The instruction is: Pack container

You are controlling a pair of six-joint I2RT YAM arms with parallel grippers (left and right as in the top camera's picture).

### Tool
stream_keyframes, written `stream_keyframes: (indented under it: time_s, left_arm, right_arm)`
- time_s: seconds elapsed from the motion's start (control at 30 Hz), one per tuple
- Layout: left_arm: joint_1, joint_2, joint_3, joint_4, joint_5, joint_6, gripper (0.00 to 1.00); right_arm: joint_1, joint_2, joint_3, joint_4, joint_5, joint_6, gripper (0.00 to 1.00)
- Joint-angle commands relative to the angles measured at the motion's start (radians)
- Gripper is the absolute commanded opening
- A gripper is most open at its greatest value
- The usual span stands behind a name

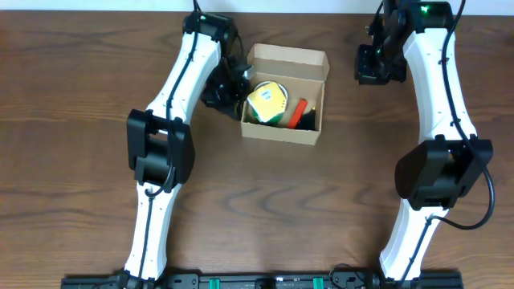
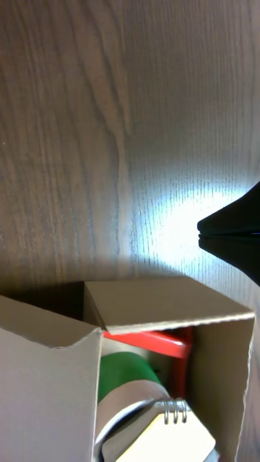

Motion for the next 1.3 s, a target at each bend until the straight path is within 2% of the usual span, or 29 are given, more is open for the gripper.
stream_keyframes:
  time_s: [0.0,0.67,0.87,1.03,1.17,1.27]
  left_arm:
    - [0.0,0.02,0.0,0.003,0.004,-0.04,0.06]
    - [-0.004,0.02,0.0,0.029,0.112,-0.123,0.06]
    - [0.007,0.02,0.0,0.04,0.077,-0.132,0.06]
    - [0.079,0.02,0.0,0.089,0.037,-0.15,0.06]
    - [0.152,0.02,0.0,0.149,0.129,-0.148,0.06]
    - [0.201,0.02,0.0,0.201,0.26,-0.14,0.06]
  right_arm:
    - [0.003,0.011,-0.004,0.004,0.011,0.01,0.01]
    - [-0.001,0.011,-0.005,0.04,0.034,0.011,0.01]
    - [-0.003,0.011,-0.005,0.044,0.038,0.01,0.01]
    - [-0.003,0.011,-0.03,0.072,0.002,0.011,0.01]
    - [-0.019,0.044,-0.039,0.081,-0.098,0.034,0.01]
    - [-0.051,0.084,-0.039,0.1,-0.211,0.064,0.01]
